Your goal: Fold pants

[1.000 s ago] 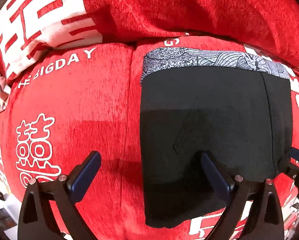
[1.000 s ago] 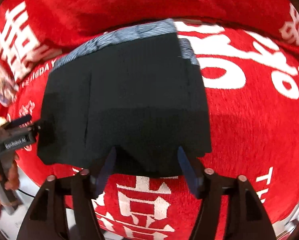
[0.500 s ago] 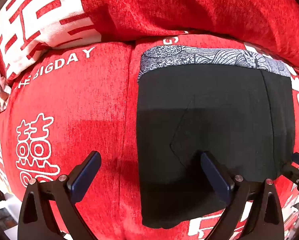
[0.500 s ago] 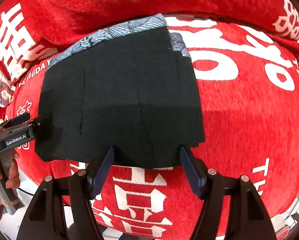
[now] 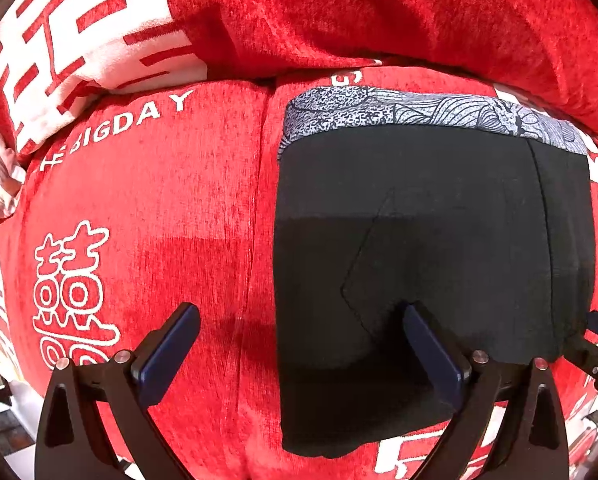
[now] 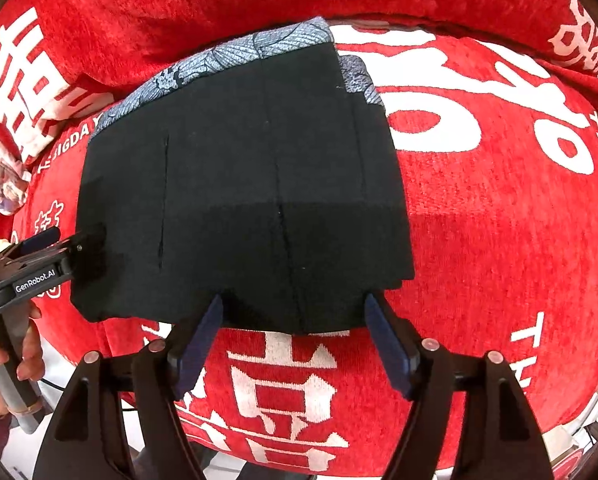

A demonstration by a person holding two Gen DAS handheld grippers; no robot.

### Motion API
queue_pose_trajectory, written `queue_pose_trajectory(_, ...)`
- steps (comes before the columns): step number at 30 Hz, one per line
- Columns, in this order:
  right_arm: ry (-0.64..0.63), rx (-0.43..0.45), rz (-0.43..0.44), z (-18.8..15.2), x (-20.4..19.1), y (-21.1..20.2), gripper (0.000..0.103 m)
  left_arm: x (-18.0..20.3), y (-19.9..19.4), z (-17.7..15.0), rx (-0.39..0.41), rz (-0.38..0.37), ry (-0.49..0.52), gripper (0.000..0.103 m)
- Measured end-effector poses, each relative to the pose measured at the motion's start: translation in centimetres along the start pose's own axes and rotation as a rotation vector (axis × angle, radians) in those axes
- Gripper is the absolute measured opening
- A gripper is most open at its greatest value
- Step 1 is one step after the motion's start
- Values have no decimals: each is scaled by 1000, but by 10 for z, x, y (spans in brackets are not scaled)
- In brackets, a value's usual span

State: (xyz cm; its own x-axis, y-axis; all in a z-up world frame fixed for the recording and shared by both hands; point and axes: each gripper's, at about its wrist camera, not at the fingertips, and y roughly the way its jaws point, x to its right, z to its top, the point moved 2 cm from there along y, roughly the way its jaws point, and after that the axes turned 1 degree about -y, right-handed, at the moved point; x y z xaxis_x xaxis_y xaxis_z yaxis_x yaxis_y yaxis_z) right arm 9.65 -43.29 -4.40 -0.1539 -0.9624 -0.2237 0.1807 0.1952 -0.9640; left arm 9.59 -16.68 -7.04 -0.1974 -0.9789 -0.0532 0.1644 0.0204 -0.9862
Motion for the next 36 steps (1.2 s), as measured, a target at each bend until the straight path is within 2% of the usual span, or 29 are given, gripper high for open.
queue_pose_trajectory(4, -25, -29, -2, 3, -4, 4, 81, 1, 1, -1, 0, 5, -10, 102)
queue_pose_trajectory(14, -90, -90, 18, 12, -9, 8, 82, 1, 3, -2, -16, 14, -46, 102)
queue_pose_trajectory(18, -88, -75, 24, 19, -3, 3, 82, 2, 3, -1, -24, 23, -37, 102)
queue_pose_trajectory(26, 5, -49, 61, 41, 26, 0, 82, 4, 3, 0, -25, 36, -35, 102)
queue_pose_trajectory(36, 46, -14, 106, 48, 50, -7, 82, 5, 3, 4, -38, 29, -34, 102)
